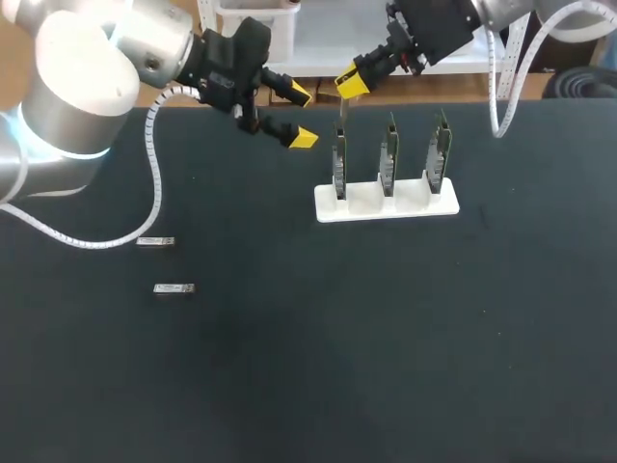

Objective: Pick up the optical module with the left hand, and insert it into the network port with the right hand.

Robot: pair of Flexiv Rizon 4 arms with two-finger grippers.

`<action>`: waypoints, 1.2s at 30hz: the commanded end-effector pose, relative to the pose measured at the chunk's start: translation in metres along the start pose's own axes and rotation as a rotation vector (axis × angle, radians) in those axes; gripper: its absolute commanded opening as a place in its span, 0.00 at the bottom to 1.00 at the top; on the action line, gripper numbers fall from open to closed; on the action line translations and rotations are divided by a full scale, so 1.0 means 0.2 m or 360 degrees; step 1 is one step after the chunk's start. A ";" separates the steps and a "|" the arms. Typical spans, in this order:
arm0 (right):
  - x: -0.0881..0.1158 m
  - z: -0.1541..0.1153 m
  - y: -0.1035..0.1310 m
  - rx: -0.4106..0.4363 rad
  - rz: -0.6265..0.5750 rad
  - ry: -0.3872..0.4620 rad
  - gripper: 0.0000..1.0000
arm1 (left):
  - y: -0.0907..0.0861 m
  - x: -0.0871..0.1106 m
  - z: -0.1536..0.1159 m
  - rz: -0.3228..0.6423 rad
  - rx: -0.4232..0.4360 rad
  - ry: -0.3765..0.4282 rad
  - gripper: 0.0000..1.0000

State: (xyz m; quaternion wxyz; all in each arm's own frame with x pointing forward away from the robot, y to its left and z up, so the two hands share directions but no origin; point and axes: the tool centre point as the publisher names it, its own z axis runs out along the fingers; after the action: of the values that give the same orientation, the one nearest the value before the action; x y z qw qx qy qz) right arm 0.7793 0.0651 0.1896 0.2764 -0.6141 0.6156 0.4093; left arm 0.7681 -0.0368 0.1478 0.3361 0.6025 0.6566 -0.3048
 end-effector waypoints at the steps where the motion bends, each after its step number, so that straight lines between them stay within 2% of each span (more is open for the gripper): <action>1: 0.00 0.00 -0.01 -0.0014 -0.0003 0.0000 0.00 | 0.00 0.00 0.00 0.0005 0.0012 -0.0003 1.00; 10: 0.00 0.02 0.02 -0.0054 0.0001 0.0077 0.00 | 0.00 0.00 0.00 0.0005 0.0012 -0.0003 1.00; 22: -0.02 0.05 0.07 -0.0011 0.0019 0.0211 0.00 | 0.00 0.00 0.00 0.0005 0.0012 -0.0003 1.00; 36: 0.02 0.09 0.13 0.0035 0.0076 0.0183 0.00 | 0.00 0.00 0.00 0.0005 0.0012 -0.0003 1.00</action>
State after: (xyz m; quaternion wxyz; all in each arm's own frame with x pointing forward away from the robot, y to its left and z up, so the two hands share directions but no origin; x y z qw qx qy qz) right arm 0.7609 0.0785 0.1835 0.2230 -0.6241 0.6426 0.3845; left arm 0.7666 -0.0367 0.1477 0.3383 0.6035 0.6533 -0.3076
